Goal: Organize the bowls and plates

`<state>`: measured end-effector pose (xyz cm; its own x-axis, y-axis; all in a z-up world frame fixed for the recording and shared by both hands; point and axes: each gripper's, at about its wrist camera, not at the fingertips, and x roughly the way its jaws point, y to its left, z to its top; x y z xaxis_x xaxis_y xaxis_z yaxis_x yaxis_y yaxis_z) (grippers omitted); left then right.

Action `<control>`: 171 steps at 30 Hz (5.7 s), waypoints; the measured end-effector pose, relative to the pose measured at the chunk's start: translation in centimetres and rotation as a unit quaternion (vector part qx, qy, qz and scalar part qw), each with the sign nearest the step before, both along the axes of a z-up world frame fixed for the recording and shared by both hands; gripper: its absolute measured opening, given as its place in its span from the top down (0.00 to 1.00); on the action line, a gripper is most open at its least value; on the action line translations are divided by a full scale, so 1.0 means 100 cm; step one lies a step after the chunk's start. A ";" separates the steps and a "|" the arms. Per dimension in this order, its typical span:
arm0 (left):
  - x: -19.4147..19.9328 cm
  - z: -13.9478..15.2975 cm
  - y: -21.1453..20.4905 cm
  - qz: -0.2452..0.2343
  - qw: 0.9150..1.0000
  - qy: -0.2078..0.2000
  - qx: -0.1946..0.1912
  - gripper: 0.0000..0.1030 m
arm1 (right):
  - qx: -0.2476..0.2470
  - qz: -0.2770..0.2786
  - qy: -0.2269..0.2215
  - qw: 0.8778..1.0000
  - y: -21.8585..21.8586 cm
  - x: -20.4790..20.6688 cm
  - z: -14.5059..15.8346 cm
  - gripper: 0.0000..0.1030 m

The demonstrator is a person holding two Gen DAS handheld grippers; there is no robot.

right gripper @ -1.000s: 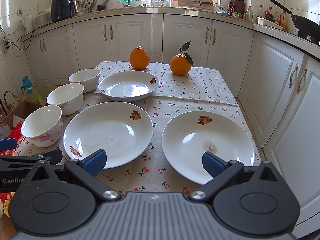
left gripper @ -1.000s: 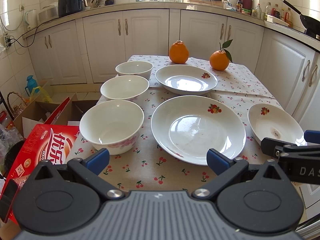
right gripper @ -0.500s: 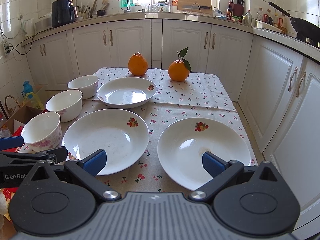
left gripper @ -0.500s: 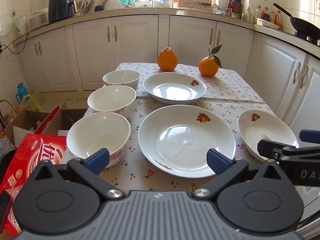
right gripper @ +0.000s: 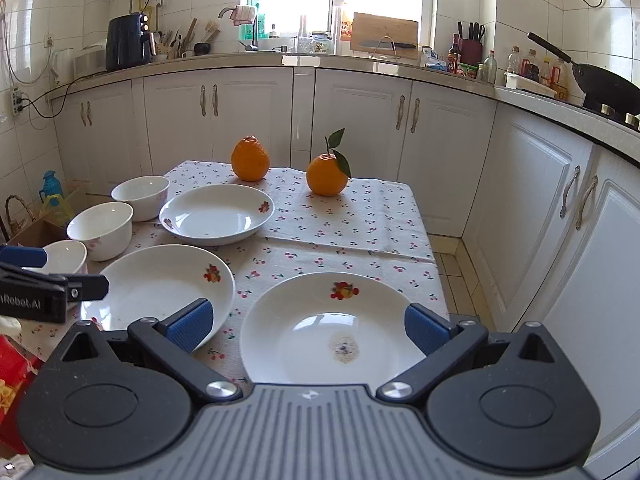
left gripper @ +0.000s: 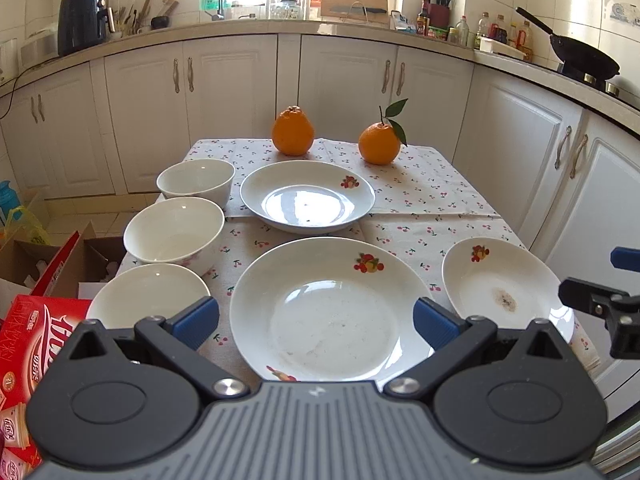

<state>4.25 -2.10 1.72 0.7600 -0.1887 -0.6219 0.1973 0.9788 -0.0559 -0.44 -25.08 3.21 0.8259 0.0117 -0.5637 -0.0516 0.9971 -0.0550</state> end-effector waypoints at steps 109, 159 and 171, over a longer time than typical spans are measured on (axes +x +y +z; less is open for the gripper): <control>0.203 -0.057 -0.204 -0.301 0.936 0.173 0.048 0.18 | -0.023 0.217 0.078 0.973 -0.100 0.094 -0.090 0.00; 0.146 -0.025 -0.151 -0.257 0.963 0.068 0.047 0.17 | -0.040 0.208 0.058 0.976 -0.085 0.053 -0.063 0.00; 0.046 -0.015 -0.064 -0.171 0.981 -0.040 0.079 0.14 | -0.026 0.227 0.000 0.974 -0.038 0.017 -0.028 0.00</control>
